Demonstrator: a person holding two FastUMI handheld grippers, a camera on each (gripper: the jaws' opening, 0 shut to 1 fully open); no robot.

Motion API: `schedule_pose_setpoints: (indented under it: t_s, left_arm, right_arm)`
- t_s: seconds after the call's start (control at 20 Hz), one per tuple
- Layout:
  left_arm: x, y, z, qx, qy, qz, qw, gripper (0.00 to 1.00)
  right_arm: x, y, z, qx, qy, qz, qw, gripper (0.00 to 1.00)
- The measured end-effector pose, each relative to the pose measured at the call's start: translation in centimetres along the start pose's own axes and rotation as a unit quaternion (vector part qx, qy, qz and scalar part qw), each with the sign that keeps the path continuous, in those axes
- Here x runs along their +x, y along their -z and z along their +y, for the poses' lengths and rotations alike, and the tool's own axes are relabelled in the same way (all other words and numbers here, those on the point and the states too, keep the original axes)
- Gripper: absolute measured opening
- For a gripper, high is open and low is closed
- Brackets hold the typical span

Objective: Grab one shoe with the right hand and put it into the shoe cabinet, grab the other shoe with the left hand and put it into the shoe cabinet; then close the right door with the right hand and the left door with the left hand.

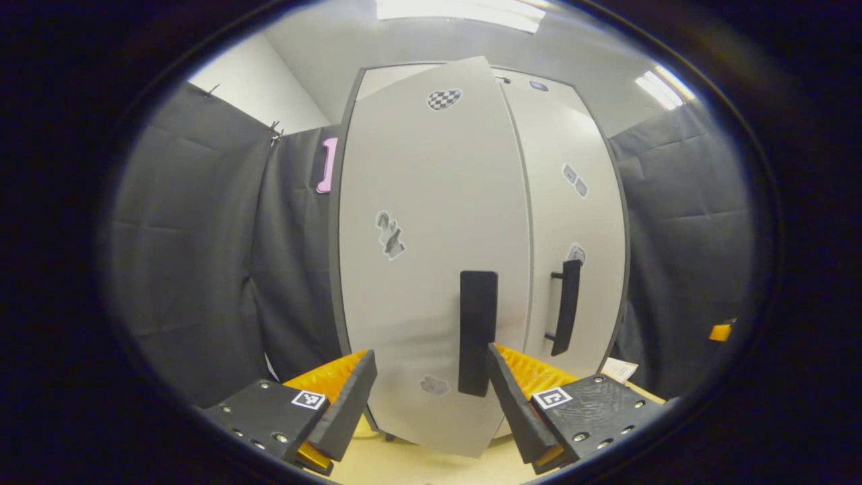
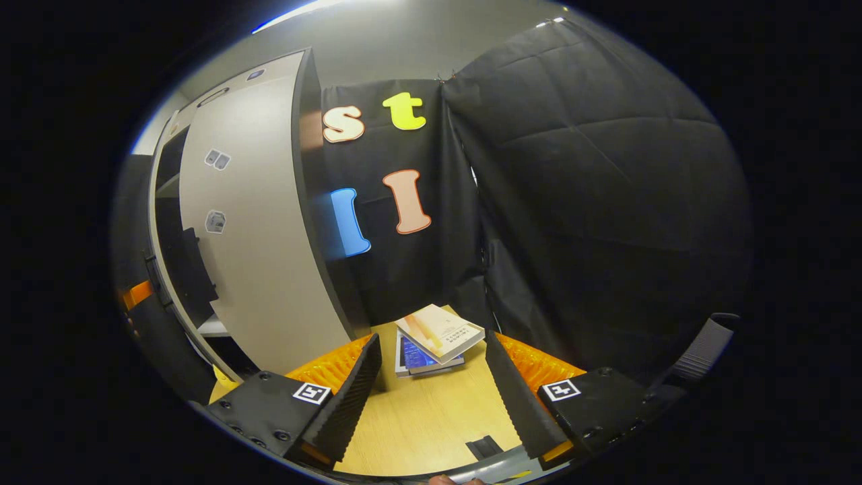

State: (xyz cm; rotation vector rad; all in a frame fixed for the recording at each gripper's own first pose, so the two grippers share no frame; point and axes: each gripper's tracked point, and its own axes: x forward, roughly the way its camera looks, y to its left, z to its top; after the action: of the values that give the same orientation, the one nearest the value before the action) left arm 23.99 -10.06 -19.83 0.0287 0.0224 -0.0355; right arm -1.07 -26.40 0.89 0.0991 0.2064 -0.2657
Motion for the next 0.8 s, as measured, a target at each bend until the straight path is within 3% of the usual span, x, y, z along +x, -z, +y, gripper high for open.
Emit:
schedule_pose_setpoints:
  t_s: [0.25,0.5,0.7,0.8]
  left_arm:
    - [-5.5,0.6,-0.3,-0.021,-0.027,0.004,0.999,0.94]
    - [-10.2,-1.6,-0.2,-0.035,-0.046,-0.02,0.998,0.94]
    - [-12.4,-2.3,0.1,-0.058,-0.037,-0.029,0.997,0.96]
    - [-13.3,-1.2,0.8,-0.057,-0.037,-0.02,0.997,0.95]
  right_arm:
    - [2.0,0.6,0.4,-0.019,-0.05,0.011,0.998,0.98]
    - [2.7,0.2,4.1,-0.034,-0.121,0.004,0.992,0.98]
    - [1.9,-1.6,7.1,-0.039,-0.142,-0.025,0.989,0.98]
    - [1.3,-2.2,8.0,-0.038,-0.14,-0.041,0.989,0.92]
